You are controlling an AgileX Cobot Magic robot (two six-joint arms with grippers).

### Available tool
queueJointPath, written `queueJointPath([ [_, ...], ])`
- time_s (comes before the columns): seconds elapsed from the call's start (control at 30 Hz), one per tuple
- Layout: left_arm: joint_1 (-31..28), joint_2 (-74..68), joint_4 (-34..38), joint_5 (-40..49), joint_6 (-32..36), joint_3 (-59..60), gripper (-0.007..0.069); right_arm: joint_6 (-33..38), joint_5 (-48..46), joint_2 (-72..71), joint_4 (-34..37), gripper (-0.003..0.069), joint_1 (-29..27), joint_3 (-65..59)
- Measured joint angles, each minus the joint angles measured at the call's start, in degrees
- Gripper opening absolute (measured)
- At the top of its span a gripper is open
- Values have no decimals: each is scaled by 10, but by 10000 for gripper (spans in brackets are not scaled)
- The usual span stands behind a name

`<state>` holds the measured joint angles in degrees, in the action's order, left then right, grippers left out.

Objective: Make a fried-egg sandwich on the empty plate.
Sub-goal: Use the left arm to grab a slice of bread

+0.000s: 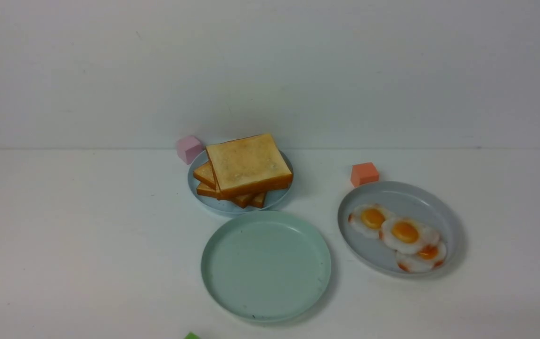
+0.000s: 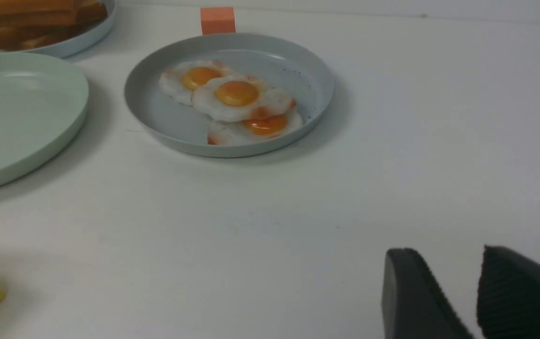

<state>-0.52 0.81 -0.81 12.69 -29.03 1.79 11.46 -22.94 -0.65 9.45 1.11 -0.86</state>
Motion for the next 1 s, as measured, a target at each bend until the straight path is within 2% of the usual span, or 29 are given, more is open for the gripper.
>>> queueJointPath([
  [0.13,0,0,116,-86,-91,0,238,0,0,0,0,242,0,0],
  [0.23,0,0,155,-142,-112,0,234,0,0,0,0,242,0,0],
  [0.33,0,0,164,-153,-117,-3,209,0,0,0,0,242,0,0],
  [0.53,18,-22,113,-94,-81,-74,118,0,0,0,0,242,0,0],
  [0.63,89,-87,51,-66,-20,-133,62,0,0,0,0,242,0,0],
  [0.67,94,-91,49,-66,-17,-136,59,0,0,0,0,242,0,0],
  [0.73,156,-169,30,-16,9,-184,43,0,0,0,0,242,0,0],
  [0.77,161,-183,29,-10,10,-193,41,0,0,0,0,242,0,0],
  [0.8,194,-242,26,40,17,-232,38,0,6,0,2,242,0,-1],
  [0.9,242,-351,23,146,33,-307,38,-30,30,0,60,242,0,-5],
  [0.93,247,-358,23,152,36,-313,38,-34,35,0,67,242,0,-6],
  [0.97,262,-409,20,186,45,-354,38,-60,56,0,118,242,0,-7],
  [1.0,265,-429,19,194,48,-363,39,-70,65,0,131,242,0,-7],
])
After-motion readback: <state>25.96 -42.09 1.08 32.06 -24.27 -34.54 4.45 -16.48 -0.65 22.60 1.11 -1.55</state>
